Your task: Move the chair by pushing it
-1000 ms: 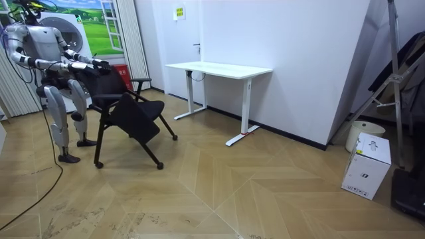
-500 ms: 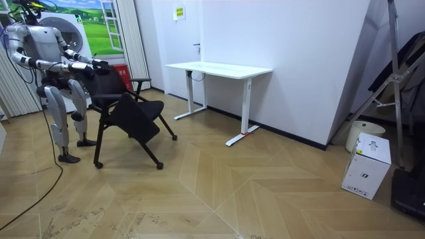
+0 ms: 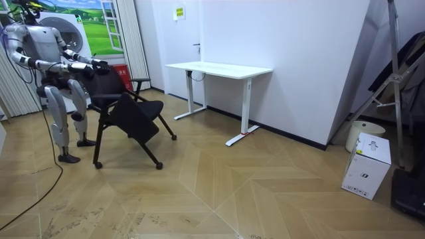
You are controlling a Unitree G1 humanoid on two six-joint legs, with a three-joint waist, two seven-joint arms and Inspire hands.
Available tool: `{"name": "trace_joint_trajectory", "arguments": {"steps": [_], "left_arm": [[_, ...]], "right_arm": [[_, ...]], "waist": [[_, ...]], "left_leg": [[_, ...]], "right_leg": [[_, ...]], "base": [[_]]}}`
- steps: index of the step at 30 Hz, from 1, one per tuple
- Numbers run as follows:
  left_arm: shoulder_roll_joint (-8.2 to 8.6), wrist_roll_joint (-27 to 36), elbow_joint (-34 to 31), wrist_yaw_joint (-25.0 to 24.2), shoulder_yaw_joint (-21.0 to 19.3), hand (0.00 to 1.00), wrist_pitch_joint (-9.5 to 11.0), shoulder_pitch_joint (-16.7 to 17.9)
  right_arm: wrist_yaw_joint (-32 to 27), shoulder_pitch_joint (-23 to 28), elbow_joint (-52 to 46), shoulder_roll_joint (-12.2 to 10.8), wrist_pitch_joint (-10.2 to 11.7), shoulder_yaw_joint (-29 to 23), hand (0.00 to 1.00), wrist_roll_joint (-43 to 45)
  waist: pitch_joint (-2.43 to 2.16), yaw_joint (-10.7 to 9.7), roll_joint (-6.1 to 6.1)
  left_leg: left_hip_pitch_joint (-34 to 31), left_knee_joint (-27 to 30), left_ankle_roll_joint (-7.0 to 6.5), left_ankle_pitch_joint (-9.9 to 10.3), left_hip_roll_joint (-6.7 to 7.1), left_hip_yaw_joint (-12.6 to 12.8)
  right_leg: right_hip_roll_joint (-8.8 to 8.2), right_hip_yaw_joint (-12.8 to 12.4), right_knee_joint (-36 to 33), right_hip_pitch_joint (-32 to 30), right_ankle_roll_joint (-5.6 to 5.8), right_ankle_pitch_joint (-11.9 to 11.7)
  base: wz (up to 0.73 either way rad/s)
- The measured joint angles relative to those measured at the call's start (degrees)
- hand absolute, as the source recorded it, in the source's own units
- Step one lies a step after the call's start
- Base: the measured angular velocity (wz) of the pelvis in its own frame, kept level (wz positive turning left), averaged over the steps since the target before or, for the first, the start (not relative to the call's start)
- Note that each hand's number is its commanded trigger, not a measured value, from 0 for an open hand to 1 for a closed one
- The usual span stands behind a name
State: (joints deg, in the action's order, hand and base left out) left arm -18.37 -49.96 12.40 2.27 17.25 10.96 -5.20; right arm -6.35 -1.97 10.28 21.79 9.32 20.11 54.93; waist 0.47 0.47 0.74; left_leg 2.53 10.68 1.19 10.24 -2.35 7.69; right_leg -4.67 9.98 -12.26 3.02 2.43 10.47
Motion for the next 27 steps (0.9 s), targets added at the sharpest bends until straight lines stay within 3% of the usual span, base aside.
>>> {"name": "trace_joint_trajectory", "arguments": {"steps": [3, 5, 7, 9, 10, 13, 14, 17, 18, 19, 20, 21, 22, 23, 24, 26, 27], "left_arm": [[-0.09, -0.3, 0.8, 0.0, -0.1, 1.0, 0.1, -0.1], [-0.06, -0.2, 1.2, -0.2, -0.1, 1.0, 0.2, -0.3], [-0.29, -0.2, 1.8, -0.5, -0.4, 1.0, 0.7, -0.4], [-0.38, -0.2, 2.1, -0.5, -0.5, 1.0, 1.0, -0.4], [-0.22, -0.2, 2.7, -0.4, -0.5, 1.0, 1.3, -0.5], [0.07, -0.1, 3.4, -0.1, -0.4, 1.0, 1.5, 0.0], [0.12, -0.1, 3.4, 0.1, -0.4, 1.0, 1.5, 0.1], [0.11, 0.5, 3.5, 0.9, 0.0, 1.0, 1.4, 0.6], [0.23, 0.8, 3.9, 1.6, 0.4, 1.0, 1.4, 0.7], [0.46, 1.1, 4.0, 2.1, 0.7, 1.0, 1.5, 0.8], [0.82, 1.1, 4.1, 2.2, 0.7, 1.0, 1.5, 0.9], [1.12, 1.1, 4.2, 2.3, 0.7, 1.0, 1.6, 1.3], [1.1, 1.1, 4.0, 2.3, 0.6, 1.0, 1.8, 1.9], [1.09, 1.1, 3.7, 2.3, 0.4, 1.0, 1.9, 2.3], [0.93, 1.0, 2.9, 2.3, 0.4, 1.0, 1.9, 2.6], [0.64, 1.0, 2.2, 2.3, 0.4, 1.0, 2.4, 2.2], [0.45, 1.0, 2.3, 2.4, 0.4, 1.0, 2.8, 2.1]], "right_arm": [[0.7, 0.0, 0.6, -1.0, -0.2, 0.0, 1.0, 0.0], [0.9, -0.1, 0.9, -1.1, -0.2, -0.1, 1.0, -0.1], [1.1, 0.1, 1.3, -2.0, -0.1, -0.2, 1.0, -0.1], [1.1, 0.4, 1.6, -2.3, 0.2, -0.2, 1.0, 0.1], [1.1, 0.7, 1.6, -2.1, 0.4, -0.2, 1.0, 0.0], [1.5, 1.0, 1.6, -1.9, 0.7, -0.2, 1.0, 0.1], [1.6, 1.0, 1.5, -1.9, 0.7, -0.2, 1.0, 0.1], [1.5, 0.8, 1.4, -1.5, 0.8, 0.0, 1.0, 0.2], [1.2, 0.8, 1.4, -0.6, 1.3, 0.3, 1.0, -0.1], [0.8, 0.8, 1.0, 0.4, 1.4, 0.6, 1.0, -0.1], [0.8, 0.8, 0.8, 0.9, 1.4, 0.6, 1.0, -0.1], [0.8, 1.0, 0.6, 1.3, 1.4, 0.7, 1.0, 0.0], [1.0, 1.2, 0.5, 1.4, 1.5, 0.7, 1.0, 0.0], [1.1, 1.4, 0.4, 1.5, 1.7, 0.7, 1.0, 0.0], [0.9, 1.8, -0.2, 1.5, 1.8, 0.5, 1.0, 0.0], [0.6, 2.5, -1.4, 1.8, 1.9, -0.3, 1.0, 0.1], [0.3, 2.8, -1.4, 1.8, 1.9, -0.3, 1.0, 0.0]], "waist": [[0.36, 0.1, 0.96], [0.43, -0.1, 0.84], [0.4, 0.1, 0.57], [0.39, 0.0, 0.57], [0.35, -0.2, 0.54], [0.34, -0.4, -0.11], [0.14, -0.4, 0.15], [0.14, -1.7, 0.08], [0.31, -1.5, 0.43], [0.24, -1.3, -0.23], [0.23, -1.1, -0.61], [0.14, 0.2, -0.83], [-0.23, 1.1, -0.83], [-0.41, 1.3, -0.84], [-0.5, 1.2, -0.33], [-0.71, 0.7, 0.62], [-0.88, 0.6, 1.86]], "left_leg": [[-0.8, 3.0, 0.41, 0.4, -0.23, 0.0], [-2.7, 7.3, 0.84, 1.9, -1.1, -0.5], [-6.2, 16.1, 1.53, 5.1, -3.26, -1.5], [-7.5, 19.5, 2.02, 6.3, -4.23, -1.5], [-7.8, 21.1, 2.16, 6.5, -4.54, -1.5], [-8.3, 22.4, 2.25, 6.4, -5.46, -1.4], [-8.6, 22.6, 2.57, 6.2, -5.62, -1.4], [-12.1, 26.4, 1.34, 4.1, -5.98, 0.2], [-13.8, 25.8, 1.07, 4.0, -5.0, 0.3], [-15.6, 22.2, 0.65, 3.1, -3.86, 1.6], [-16.4, 19.5, 0.11, 2.1, -3.59, 2.4], [-17.0, 15.7, -1.43, -1.9, -2.56, 3.7], [-16.8, 14.3, -2.07, -4.4, -1.81, 4.1], [-16.7, 14.3, -2.75, -4.8, -1.62, 4.4], [-16.3, 13.9, -3.32, -4.4, -0.47, 4.8], [-15.9, 13.5, -4.32, -3.8, 1.77, 5.4], [-14.9, 13.1, -5.43, -2.8, 3.54, 6.1]], "right_leg": [[-0.22, 0.3, -2.0, 0.0, -0.45, 1.2], [0.18, 1.2, -3.5, -0.2, -0.99, 2.2], [1.21, 2.1, -8.1, -1.2, -2.08, 4.9], [1.42, 2.8, -11.1, -1.8, -2.69, 7.2], [1.36, 3.2, -12.5, -1.9, -2.92, 8.5], [1.45, 4.6, -13.7, -2.0, -3.77, 9.7], [1.49, 4.8, -13.8, -2.0, -3.86, 9.9], [0.82, 6.0, -14.7, -1.9, -4.7, 10.2], [0.46, 5.9, -14.7, -2.0, -4.78, 10.2], [0.28, 5.7, -14.7, -2.3, -5.12, 10.6], [0.19, 5.6, -14.9, -2.5, -4.93, 10.9], [-0.73, 5.4, -15.8, -2.8, -3.96, 11.8], [-1.97, 5.9, -16.5, -2.7, -2.97, 12.4], [-2.7, 6.7, -16.5, -2.5, -2.46, 12.6], [-4.35, 8.1, -16.7, -1.9, -1.43, 12.9], [-6.74, 8.1, -18.7, -2.1, -0.58, 13.1], [-8.94, 7.4, -21.9, -2.5, 0.54, 14.1]], "base": [[0.08], [0.2], [0.18], [0.22], [0.32], [0.24], [0.24], [0.27], [0.0], [-0.15], [-0.47], [-0.66], [-0.67], [-0.36], [0.0], [0.08], [0.0]]}}
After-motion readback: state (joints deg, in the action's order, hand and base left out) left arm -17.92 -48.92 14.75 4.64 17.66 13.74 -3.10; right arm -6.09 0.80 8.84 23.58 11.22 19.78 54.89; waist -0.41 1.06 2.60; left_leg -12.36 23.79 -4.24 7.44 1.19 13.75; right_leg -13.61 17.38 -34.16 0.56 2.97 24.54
